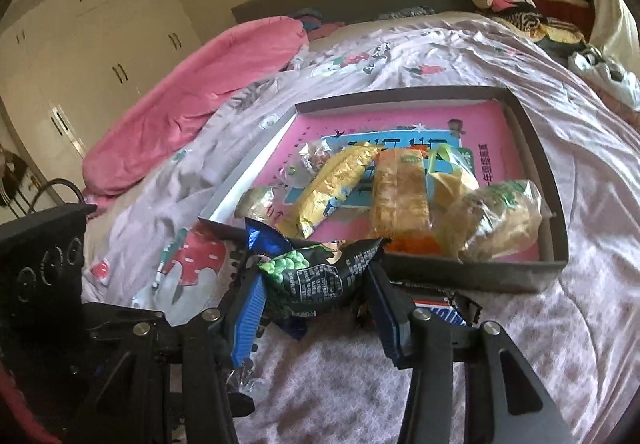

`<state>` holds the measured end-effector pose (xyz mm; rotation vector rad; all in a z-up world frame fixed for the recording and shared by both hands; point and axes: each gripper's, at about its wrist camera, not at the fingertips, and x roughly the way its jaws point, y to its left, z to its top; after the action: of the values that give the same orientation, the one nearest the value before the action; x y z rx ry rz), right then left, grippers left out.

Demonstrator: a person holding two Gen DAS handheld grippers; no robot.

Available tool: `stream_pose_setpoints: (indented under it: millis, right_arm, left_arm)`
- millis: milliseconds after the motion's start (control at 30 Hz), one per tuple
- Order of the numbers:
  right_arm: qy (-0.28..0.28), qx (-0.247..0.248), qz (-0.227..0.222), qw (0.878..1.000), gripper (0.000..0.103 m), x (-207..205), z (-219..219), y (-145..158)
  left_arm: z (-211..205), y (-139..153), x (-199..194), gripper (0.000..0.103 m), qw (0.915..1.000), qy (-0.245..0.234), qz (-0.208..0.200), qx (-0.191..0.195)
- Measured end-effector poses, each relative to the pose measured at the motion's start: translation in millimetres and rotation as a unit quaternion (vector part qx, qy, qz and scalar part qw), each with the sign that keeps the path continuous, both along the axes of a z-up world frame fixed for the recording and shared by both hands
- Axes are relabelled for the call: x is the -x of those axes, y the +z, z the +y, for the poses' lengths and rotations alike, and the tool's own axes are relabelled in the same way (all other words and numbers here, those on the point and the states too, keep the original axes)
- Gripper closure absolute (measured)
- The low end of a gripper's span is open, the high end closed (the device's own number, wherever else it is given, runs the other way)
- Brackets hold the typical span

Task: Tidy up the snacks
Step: 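Lift the chocolate with the left tool while the right tool lifts the snack bag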

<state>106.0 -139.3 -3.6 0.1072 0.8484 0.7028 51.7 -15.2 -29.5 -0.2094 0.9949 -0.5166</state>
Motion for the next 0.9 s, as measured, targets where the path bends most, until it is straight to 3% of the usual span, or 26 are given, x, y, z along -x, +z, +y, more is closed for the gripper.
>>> stream_pose_setpoints:
  millis: [367, 567, 900]
  right_arm:
    - [0.004, 0.040, -0.026, 0.999, 0.045, -4.5, 14.3, 3.8]
    - [0.007, 0.017, -0.030, 0.999, 0.052, -4.5, 10.6, 5.7]
    - [-0.012, -0.012, -0.052, 0.998, 0.053, 2.7, -4.1, 30.1]
  left_arm:
    - [-0.8, -1.7, -0.3, 0.063, 1.0000, 0.000, 0.002, -0.001]
    - [-1.1, 1.0, 0.4, 0.063, 1.0000, 0.005, -0.005, -0.001]
    - [7.8, 15.7, 3.4, 0.063, 0.9992, 0.022, -0.032, 0.007]
